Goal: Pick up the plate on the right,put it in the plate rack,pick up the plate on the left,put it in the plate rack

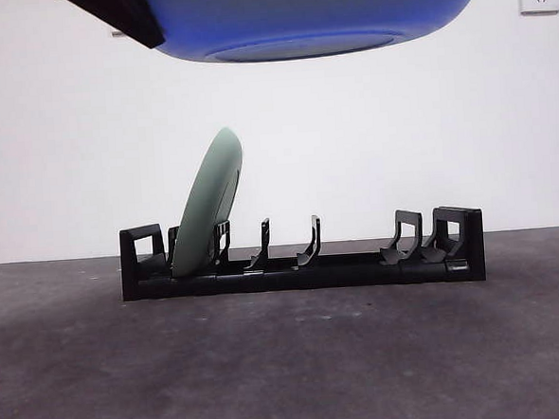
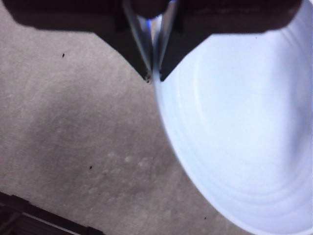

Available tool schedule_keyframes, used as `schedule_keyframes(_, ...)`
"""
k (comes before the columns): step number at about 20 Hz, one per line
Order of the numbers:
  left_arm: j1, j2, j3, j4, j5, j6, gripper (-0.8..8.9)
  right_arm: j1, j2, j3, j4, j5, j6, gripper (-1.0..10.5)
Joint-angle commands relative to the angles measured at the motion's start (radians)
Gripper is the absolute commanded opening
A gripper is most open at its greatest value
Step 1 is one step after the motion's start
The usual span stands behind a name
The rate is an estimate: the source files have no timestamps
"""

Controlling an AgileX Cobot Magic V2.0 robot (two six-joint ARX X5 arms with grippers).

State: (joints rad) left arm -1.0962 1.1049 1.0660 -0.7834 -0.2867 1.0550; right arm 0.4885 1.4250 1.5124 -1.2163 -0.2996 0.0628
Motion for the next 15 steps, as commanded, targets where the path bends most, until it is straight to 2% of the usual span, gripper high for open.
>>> schedule_keyframes(1, -0.003, 0.001, 0.0, 0.013, 0.0, 0.002, -0.08, 0.001, -0.003, -0.008, 0.006, -0.011, -0.007, -0.1)
schedule_keyframes(15, -0.016, 0.001, 0.0, -0.002, 0.017, -0.009, -0.08, 0.001, -0.003, -0.007, 0.023, -0.011, -0.008, 0.1)
